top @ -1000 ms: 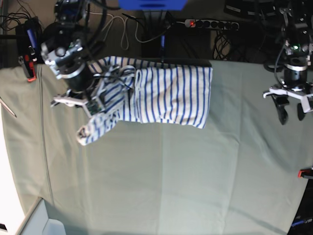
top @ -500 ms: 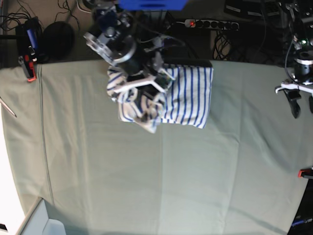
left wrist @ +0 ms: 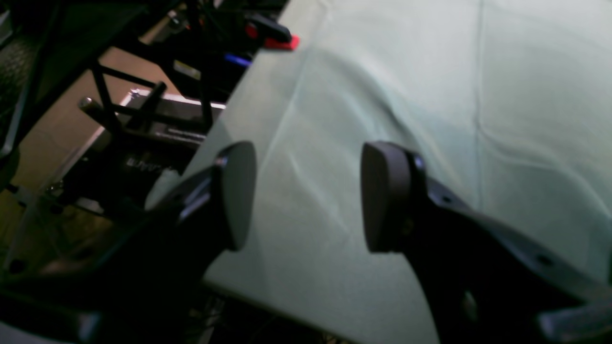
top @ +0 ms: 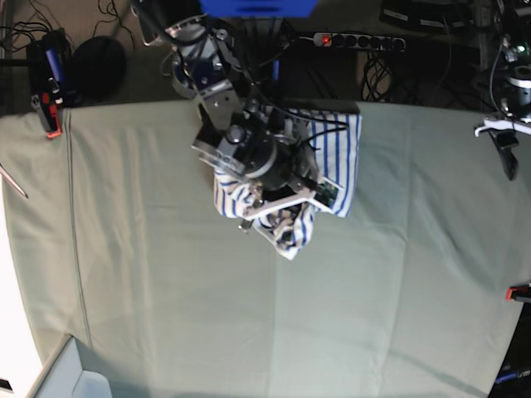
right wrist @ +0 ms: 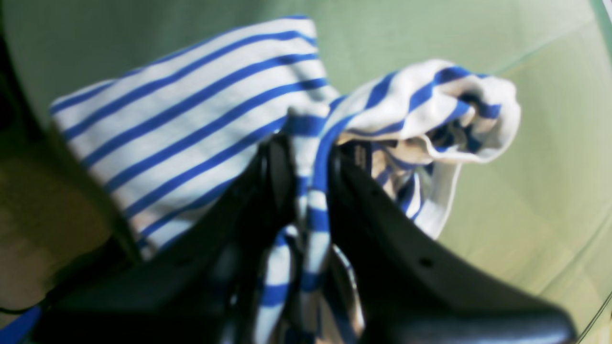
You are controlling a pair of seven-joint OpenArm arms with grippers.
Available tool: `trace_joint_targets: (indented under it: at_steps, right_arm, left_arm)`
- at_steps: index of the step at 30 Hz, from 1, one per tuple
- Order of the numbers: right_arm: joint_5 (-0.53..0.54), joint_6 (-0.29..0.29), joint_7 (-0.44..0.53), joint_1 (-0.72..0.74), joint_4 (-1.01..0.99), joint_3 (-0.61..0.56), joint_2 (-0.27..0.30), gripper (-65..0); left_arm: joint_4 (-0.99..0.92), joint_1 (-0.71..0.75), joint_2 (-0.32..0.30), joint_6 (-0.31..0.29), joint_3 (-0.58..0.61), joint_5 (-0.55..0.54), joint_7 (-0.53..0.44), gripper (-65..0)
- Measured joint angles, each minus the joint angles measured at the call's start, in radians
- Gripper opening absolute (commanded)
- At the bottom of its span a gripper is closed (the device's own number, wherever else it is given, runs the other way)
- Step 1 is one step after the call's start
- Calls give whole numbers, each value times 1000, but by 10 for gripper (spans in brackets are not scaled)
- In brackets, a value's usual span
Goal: Layout the t-shirt on the table in an organized manner, then fold the t-shirt properly
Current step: 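Lift the strip end with the right gripper and fold it over the stack, then press the folded end onto the stack with the right gripper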
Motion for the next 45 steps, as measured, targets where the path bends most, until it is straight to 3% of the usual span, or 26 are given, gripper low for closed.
trace_joint_targets:
  at_steps: [9,19,34,40,45]
  right_arm:
    - [6,0,31,63,-91,-156,0,-650]
    - [6,-3,95,82,-159,-161,0,-650]
    - [6,-2,135,71,-121,-162,1,-327]
    - [7,0,142,4,98,-153,-1,-322]
    - [7,-3,143,-54,232,17,-3,-329]
  left_arm:
    - [-3,11,34,-2,-51,0,3,-308]
    - [-1,25,35,-6,-44,0,3,-308]
    - [-1,3,35,-4,-44,0,13,-308]
    - [-5,-16,35,-5,-44,1,11,-308]
    - [-9,-41,34,-2,-44,0,11,-308]
